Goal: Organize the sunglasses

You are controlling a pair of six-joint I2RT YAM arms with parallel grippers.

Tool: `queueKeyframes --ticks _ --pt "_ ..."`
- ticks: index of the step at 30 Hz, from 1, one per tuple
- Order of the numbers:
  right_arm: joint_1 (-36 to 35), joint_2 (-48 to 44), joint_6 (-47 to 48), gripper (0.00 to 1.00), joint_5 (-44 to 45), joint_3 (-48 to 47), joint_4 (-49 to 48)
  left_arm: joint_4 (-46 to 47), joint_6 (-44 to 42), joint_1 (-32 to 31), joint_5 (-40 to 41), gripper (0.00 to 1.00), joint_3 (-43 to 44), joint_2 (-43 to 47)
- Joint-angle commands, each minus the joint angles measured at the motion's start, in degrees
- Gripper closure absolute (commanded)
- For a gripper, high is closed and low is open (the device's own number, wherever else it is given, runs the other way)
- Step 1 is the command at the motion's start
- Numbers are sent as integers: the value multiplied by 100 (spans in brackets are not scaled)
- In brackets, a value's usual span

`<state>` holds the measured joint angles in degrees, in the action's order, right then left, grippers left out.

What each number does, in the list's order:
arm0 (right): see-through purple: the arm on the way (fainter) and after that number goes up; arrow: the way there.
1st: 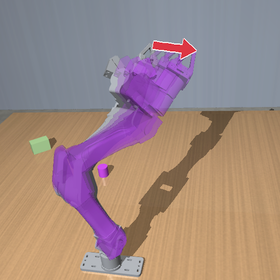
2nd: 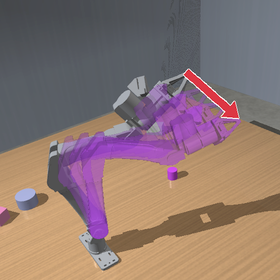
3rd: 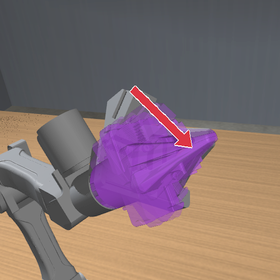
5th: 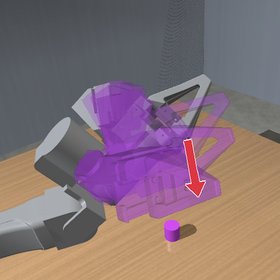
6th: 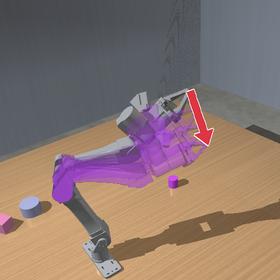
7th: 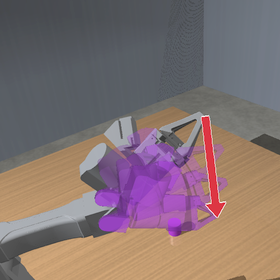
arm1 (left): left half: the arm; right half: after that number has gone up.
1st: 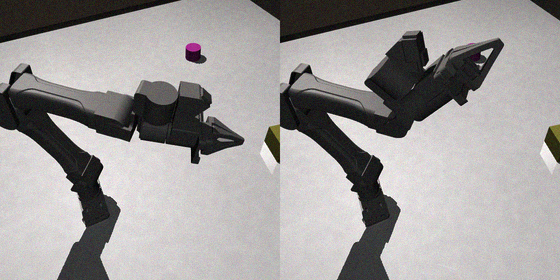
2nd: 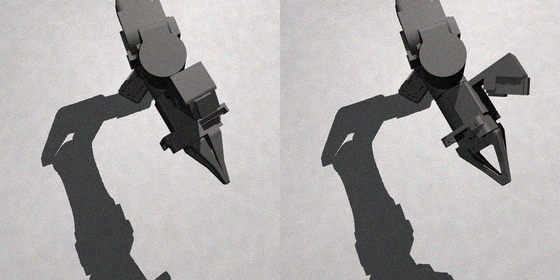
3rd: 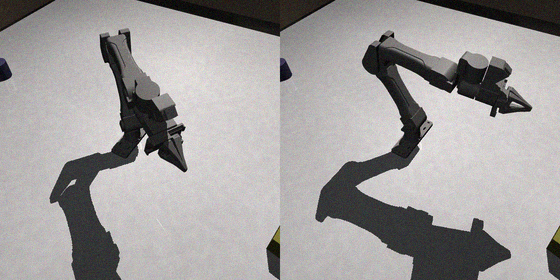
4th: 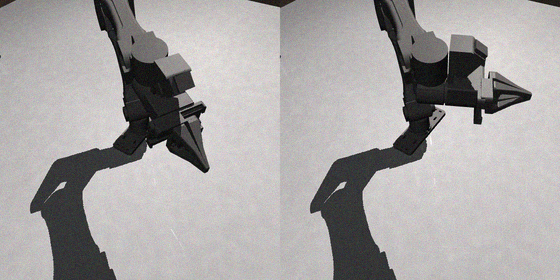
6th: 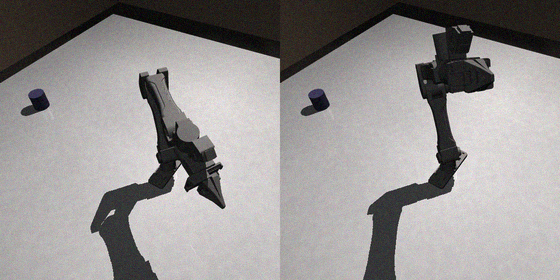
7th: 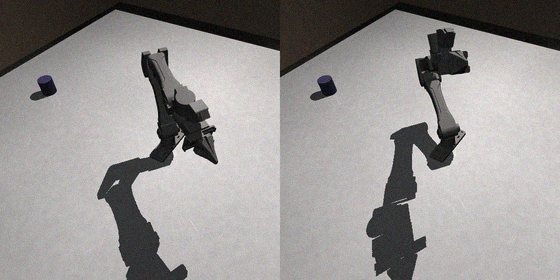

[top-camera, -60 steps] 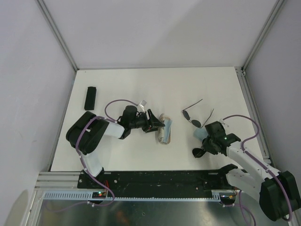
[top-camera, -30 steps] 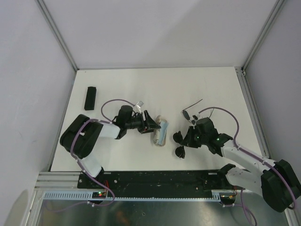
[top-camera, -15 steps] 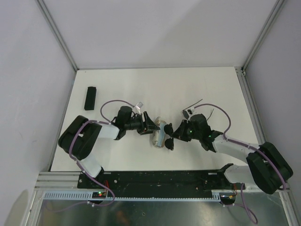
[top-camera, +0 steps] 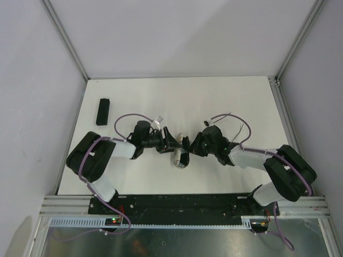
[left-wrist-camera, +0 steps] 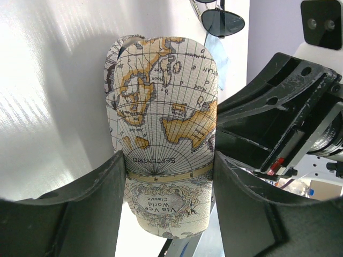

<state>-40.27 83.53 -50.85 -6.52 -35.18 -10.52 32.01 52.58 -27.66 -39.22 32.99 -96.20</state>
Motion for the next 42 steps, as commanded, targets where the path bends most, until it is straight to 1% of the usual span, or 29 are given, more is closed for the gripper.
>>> queueKeyframes --ticks 1,5,13,15,17,18,21,23,27,31,35,39,42 --pt "-103 251 -239 92 234 -278 -372 174 39 -10 -29 61 -9 251" --pt "-189 445 -354 92 296 -319 -532 172 58 -24 40 61 -13 252" --pt "-253 662 -503 92 576 -325 -565 174 94 -61 172 62 -38 284" --pt "-260 702 -511 91 627 -330 -519 174 95 -68 190 62 -39 286" --pt "-268 720 -509 86 646 -331 -448 172 84 -72 207 62 -39 284" --pt "-274 719 -489 78 649 -327 -410 169 76 -72 210 62 -39 272" --pt "-277 660 -426 64 771 -329 -344 166 57 -77 213 63 -30 199" --pt "-279 543 -369 58 801 -329 -310 165 42 -81 218 63 -23 150" --pt "-256 255 -246 48 791 -332 -223 160 -22 -84 276 63 -8 44" --pt "-191 -69 -145 41 758 -328 -50 47 -135 -82 362 64 33 -67" --pt "-108 -356 -65 37 783 -324 259 -307 -350 -92 507 65 147 -132" --pt "-10 -647 3 37 996 -327 700 -1222 -825 -143 926 65 486 -81" --pt "74 -849 49 37 1111 -243 925 -2109 -1258 -232 1427 65 856 -38"
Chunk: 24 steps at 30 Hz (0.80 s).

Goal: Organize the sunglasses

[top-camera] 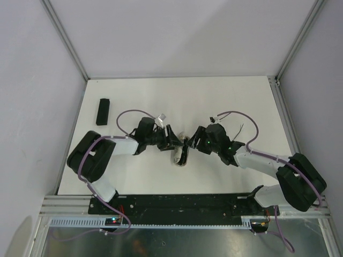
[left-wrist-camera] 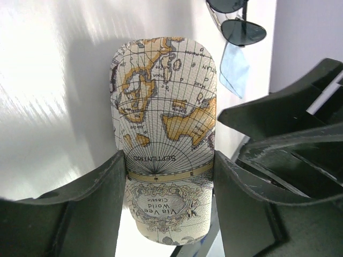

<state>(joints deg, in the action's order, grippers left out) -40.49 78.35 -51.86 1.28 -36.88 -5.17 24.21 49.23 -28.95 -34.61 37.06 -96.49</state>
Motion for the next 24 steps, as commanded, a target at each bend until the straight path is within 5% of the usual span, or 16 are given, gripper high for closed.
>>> queueKeyframes --ticks 1,17,21,24 --pt "121 -374 158 37 352 -38 422 -1545 -1069 -138 1163 65 578 -5" --pt "386 -832 45 36 507 739 490 -4139 -2178 -1143 3658 61 2247 -792" --pt "466 -914 67 36 463 823 491 -4318 -2218 -1315 3863 47 2479 -916" --pt "506 -920 96 36 415 856 491 -4345 -2242 -1414 3902 25 2585 -834"
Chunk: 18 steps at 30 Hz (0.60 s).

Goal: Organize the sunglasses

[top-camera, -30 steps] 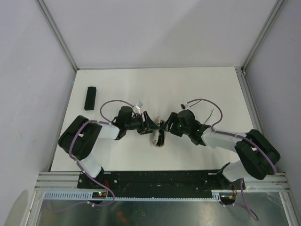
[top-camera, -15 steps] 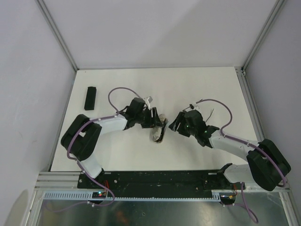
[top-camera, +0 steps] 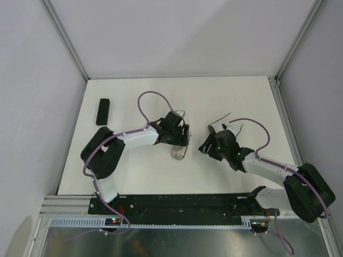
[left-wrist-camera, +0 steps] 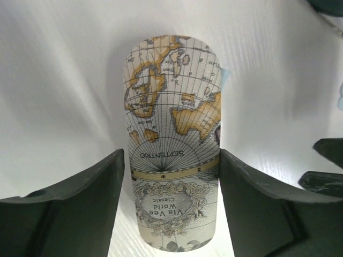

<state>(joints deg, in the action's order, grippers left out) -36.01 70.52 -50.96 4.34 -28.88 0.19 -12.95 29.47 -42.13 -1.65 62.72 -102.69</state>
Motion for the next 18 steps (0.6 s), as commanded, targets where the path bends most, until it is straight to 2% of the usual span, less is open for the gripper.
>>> queueKeyframes --ticks 1,2,3,5,13,18 --pt "67 -128 16 36 88 62 -49 -630 -284 -130 610 18 46 -166" --pt "72 -114 20 36 69 64 -52 -639 -302 -160 603 9 82 -103" --pt "79 -103 22 36 55 66 -61 -639 -333 -184 595 5 113 -50" --pt "101 -83 42 35 18 67 -82 -650 -397 -233 600 2 178 120" --pt "148 -12 104 35 -113 67 -142 -696 -918 -399 676 0 323 468" --pt "181 27 139 35 -222 67 -192 -789 -1416 -547 1080 0 325 488"
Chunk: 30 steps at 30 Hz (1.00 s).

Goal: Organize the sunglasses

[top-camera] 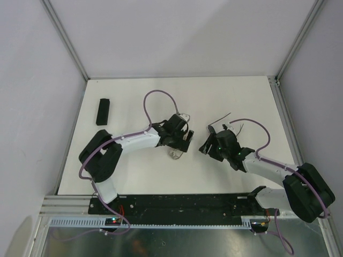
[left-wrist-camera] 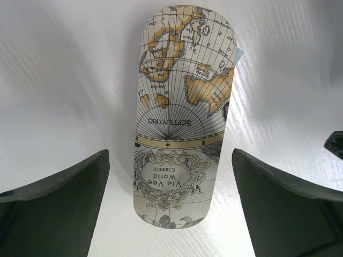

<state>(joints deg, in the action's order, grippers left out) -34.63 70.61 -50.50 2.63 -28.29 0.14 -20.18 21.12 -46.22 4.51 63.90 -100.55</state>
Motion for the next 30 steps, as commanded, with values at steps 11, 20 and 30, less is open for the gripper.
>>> queueKeyframes --ticks 11,20,30 --pt "222 -76 183 37 -181 8 -157 -70 -707 -235 482 69 371 1262" --pt "264 -50 207 37 -198 8 -127 -44 -416 -244 -22 97 231 339" --pt "279 -31 223 37 -195 8 -98 113 -154 -251 -200 100 -20 -171"
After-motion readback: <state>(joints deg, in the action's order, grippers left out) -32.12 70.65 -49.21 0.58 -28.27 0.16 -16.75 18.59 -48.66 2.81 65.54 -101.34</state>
